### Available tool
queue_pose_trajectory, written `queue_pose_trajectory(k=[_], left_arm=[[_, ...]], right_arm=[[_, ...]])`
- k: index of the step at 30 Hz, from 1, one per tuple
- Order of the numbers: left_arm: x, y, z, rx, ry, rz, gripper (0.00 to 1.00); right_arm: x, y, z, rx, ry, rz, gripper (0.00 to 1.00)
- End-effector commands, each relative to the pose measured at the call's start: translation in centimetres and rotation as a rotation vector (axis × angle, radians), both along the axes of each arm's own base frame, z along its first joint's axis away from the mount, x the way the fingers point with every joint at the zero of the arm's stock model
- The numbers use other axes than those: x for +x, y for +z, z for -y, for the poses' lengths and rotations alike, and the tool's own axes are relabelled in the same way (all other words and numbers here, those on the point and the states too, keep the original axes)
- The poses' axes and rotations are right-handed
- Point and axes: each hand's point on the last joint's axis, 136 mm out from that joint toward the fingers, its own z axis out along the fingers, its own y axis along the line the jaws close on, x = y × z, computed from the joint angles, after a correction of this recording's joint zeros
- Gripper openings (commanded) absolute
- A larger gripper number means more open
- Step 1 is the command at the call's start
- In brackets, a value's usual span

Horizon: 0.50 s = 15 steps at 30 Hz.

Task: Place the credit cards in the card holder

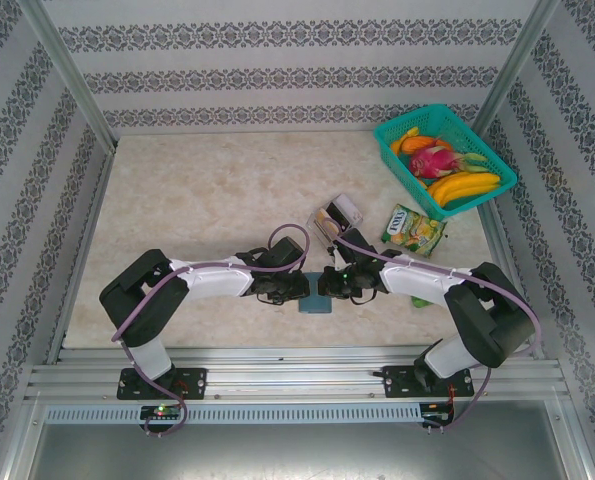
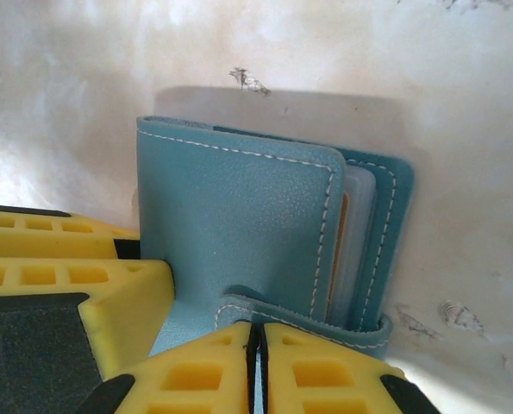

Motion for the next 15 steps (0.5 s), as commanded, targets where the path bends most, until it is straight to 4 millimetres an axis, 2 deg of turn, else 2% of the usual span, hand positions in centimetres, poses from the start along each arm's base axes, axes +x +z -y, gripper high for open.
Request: queue_pose_trajectory(k=[1, 4, 15], left_arm=[[-1.45, -1.24, 0.03, 0.039, -0.033, -0.043, 0.25], [-1.43, -1.26, 0.08, 0.038, -0.034, -0.043, 0.25], [-1.57, -1.25, 0.21, 0.030, -0.038, -0.042, 0.23]], right_arm=[[0.32, 0.58, -1.58, 0.028, 0.031, 0.009, 0.13], [0.15, 0.04, -1.63, 0.018, 0.036, -0.002, 0.13], [0.24, 0.31, -1.71, -0.003, 0.033, 0.005, 0.11]])
